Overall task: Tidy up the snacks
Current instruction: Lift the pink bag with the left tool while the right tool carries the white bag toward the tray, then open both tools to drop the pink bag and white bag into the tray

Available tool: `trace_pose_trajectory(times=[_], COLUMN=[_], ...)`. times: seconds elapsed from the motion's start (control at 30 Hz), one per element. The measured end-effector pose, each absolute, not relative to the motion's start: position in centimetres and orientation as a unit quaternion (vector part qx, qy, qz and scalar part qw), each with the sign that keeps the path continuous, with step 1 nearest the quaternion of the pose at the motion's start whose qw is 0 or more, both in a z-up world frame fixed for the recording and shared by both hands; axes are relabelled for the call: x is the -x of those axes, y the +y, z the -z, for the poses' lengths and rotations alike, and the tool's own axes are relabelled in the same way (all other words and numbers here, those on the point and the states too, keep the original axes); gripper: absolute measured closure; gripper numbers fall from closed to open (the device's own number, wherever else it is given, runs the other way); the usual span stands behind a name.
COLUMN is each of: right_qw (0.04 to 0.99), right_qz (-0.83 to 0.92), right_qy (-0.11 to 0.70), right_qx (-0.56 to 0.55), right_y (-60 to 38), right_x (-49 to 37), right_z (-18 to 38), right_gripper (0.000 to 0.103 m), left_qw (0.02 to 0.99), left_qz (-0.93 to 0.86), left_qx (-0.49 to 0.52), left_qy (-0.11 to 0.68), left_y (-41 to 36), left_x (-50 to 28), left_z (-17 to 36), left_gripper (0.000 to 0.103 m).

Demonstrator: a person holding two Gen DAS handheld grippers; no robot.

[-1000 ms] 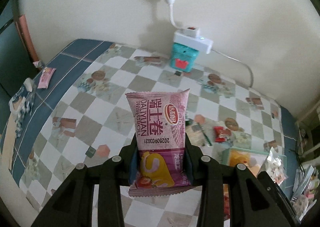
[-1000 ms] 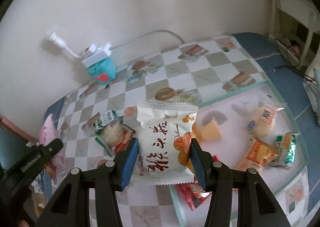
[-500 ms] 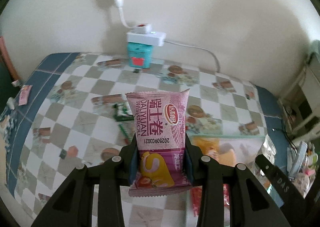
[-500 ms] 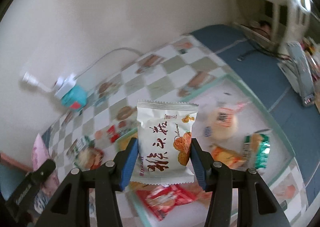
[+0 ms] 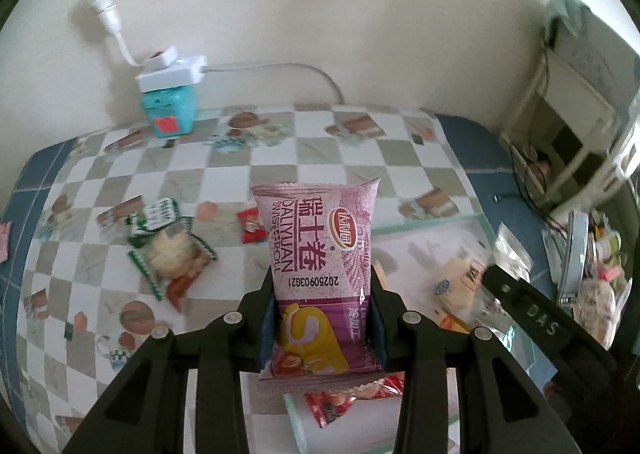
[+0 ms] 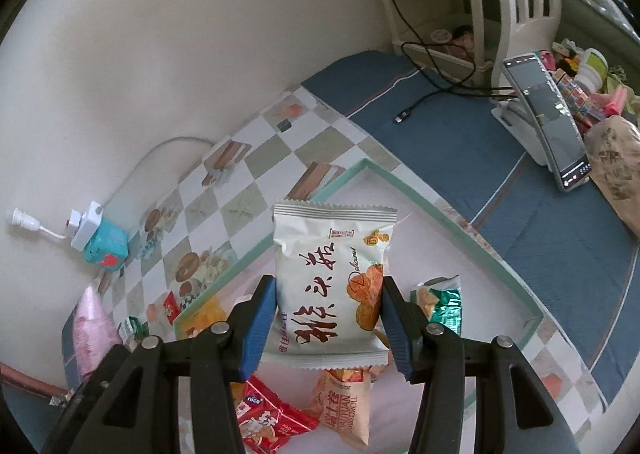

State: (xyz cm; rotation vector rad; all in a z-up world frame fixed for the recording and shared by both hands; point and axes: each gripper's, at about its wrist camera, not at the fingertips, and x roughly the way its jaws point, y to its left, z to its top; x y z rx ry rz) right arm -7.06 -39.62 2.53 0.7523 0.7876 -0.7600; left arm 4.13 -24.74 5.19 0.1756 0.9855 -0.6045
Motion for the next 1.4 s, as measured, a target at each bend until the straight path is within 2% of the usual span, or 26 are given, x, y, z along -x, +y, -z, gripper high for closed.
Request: trace_pose_trajectory(times=[0.27, 0.77, 0.83, 0.93, 1.17, 1.23, 1.27, 1.4], right_qw=[0.78, 0.778, 0.778, 0.778, 0.777, 0.776, 0.775, 0.771], right_qz=[0.342, 0.333, 0.332, 0.331, 0.331, 0.331, 0.33, 0.331], right_qy=[0.388, 0.397, 0.398, 0.401, 0.404, 0.407, 0.41, 0.418], right_qx=[-0.352, -0.354, -0.354, -0.353, -0.351, -0.35, -0.35, -0.347], right_y=[-39.6, -39.6, -39.6, -39.6, -39.6, -39.6, -39.6, -39.6], right_x=[6.5, 6.3, 6.2, 6.2, 6.0, 5.9, 5.9, 5.6], right_z=[-1.4, -1.1, -1.1, -1.0, -1.0, -0.9, -0.8, -0.6], right_gripper=[0.048, 0.048, 0.048, 0.048, 0.048, 0.048, 0.048, 0.043], left_qw=[0.811, 0.802, 0.802, 0.803, 0.805, 0.809, 0.811, 0.82], left_qz=[0.295, 0.303, 0.302, 0.299, 0.287, 0.273, 0.265, 0.228], left_qx=[-0.1, -0.125, -0.126, -0.125, -0.12, -0.114, -0.111, -0.09], left_qy=[0.495, 0.499, 0.501, 0.501, 0.505, 0.508, 0.51, 0.518], left_y=[-26.3, -27.3, -27.3, -27.2, -26.3, -25.8, -25.5, -23.7], left_x=[-3.7, -2.8, -2.8, -2.9, -3.4, -3.9, -4.2, -5.7], left_z=[-2.7, -1.9, -1.9, -2.1, -2.4, -2.5, -2.5, -2.6], left_gripper=[0.062, 0.061, 0.06, 0.049, 0.047, 0.043, 0.037, 0.036])
